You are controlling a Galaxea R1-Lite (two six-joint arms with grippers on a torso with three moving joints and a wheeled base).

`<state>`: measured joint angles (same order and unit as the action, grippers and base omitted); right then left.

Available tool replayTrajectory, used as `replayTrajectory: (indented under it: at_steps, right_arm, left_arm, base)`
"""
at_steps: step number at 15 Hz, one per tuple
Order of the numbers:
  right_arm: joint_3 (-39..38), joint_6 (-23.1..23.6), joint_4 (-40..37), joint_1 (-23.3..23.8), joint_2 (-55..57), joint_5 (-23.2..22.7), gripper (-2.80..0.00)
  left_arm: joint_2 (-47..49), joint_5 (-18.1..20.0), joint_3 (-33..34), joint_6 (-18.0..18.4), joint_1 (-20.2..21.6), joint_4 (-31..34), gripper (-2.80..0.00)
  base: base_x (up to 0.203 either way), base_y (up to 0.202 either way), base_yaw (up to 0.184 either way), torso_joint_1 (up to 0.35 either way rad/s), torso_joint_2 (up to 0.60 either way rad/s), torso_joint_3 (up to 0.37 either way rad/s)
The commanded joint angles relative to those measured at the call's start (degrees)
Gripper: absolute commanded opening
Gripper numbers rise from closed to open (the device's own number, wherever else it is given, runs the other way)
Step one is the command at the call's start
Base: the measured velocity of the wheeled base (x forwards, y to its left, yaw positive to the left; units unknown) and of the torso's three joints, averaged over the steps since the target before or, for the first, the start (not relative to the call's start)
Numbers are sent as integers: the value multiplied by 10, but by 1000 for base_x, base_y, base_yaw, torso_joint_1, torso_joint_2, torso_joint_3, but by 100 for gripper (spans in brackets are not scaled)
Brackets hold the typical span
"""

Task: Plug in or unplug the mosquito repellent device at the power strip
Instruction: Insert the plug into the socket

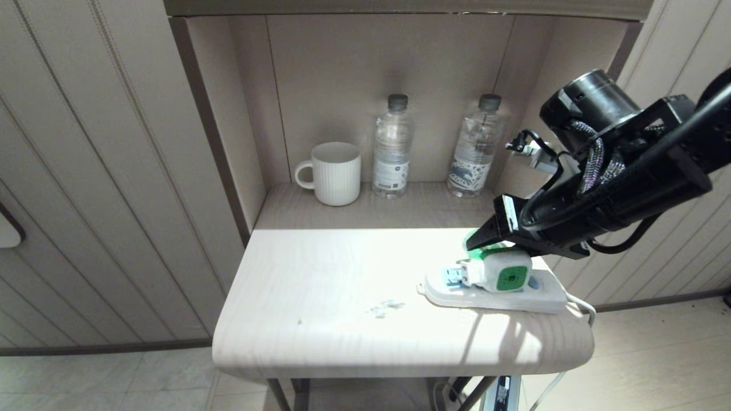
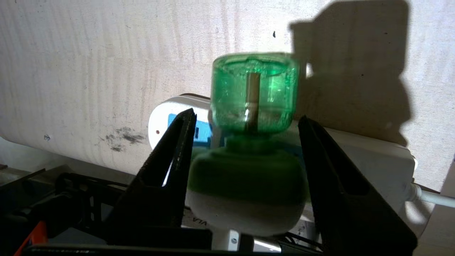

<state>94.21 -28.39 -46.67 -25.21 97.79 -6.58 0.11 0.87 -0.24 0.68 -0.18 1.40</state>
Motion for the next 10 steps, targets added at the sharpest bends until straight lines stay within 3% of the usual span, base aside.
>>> replayTrajectory:
  at_steps: [1,10]
  right_arm:
    - [3,-1,-3,-1,4,-1,0]
    - [31,1,0,5,-18,0,0]
  left_arm:
    - [0,0,1,0,0,0,-280]
    - [0,0,0,0,0,0,-280]
  base:
    - [0,0,0,0,0,0]
    - [0,0,0,0,0,0]
